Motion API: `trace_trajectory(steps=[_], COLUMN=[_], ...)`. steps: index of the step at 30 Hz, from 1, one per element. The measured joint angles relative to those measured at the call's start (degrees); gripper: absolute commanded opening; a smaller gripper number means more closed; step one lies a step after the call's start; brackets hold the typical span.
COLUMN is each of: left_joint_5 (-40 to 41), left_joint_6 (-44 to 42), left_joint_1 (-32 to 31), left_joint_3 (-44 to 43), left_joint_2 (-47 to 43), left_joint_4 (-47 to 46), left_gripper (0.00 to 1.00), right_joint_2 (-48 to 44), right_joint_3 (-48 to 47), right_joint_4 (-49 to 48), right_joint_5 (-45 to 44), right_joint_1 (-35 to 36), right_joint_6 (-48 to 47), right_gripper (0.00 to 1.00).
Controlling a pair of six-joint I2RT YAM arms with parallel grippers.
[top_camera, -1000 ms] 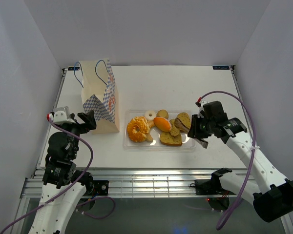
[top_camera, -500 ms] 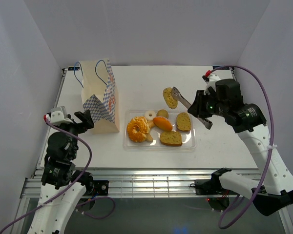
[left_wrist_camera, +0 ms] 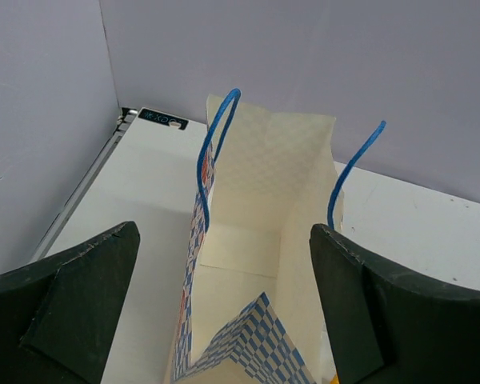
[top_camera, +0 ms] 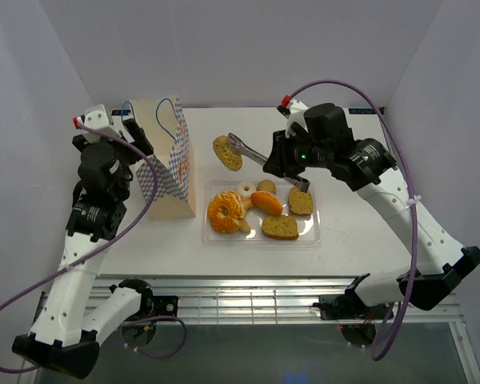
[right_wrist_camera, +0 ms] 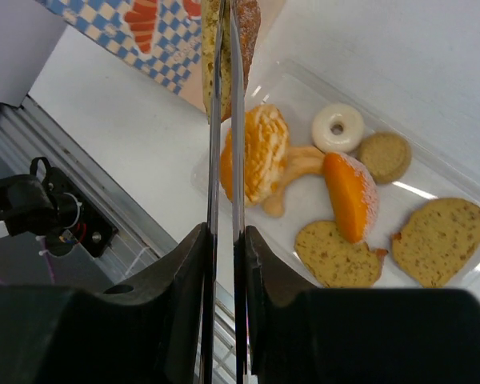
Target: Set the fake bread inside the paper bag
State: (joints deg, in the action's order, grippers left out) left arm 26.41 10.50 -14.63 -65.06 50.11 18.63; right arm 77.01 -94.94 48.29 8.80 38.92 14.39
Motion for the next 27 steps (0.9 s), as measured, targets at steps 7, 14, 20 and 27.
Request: trace_trajectory(steps=[7, 14, 20, 27], left_joint_5=[-4.1, -10.9, -18.4, -24.4], left_joint_6=[0.6, 3.0, 3.8, 5.9], left_joint_1=[7.9, 14.5, 17.5, 20.9], left_joint_3=[-6.9, -9.0, -9.3, -9.3], left_joint_2=[12.9, 15.9, 16.9, 19.9], left_joint_4=[1.6, 1.7, -1.3, -3.8], left_gripper=[0.98, 0.95, 0.85, 0.52], right_joint_2=[7.2, 12.5, 17.1, 22.7], right_joint_3=[-12.3, -19.8, -22.1, -26.6], right_joint_4=[-1.1, -3.4, -3.9, -4.0], right_joint_5=[-0.5, 1.4, 2.6, 3.4], right_joint_1=[8.7, 13.7, 14.3, 14.4], right_joint_6=[0.0, 0.0, 0.0, 0.0], right_gripper=[0.09, 0.09, 0.09, 0.09])
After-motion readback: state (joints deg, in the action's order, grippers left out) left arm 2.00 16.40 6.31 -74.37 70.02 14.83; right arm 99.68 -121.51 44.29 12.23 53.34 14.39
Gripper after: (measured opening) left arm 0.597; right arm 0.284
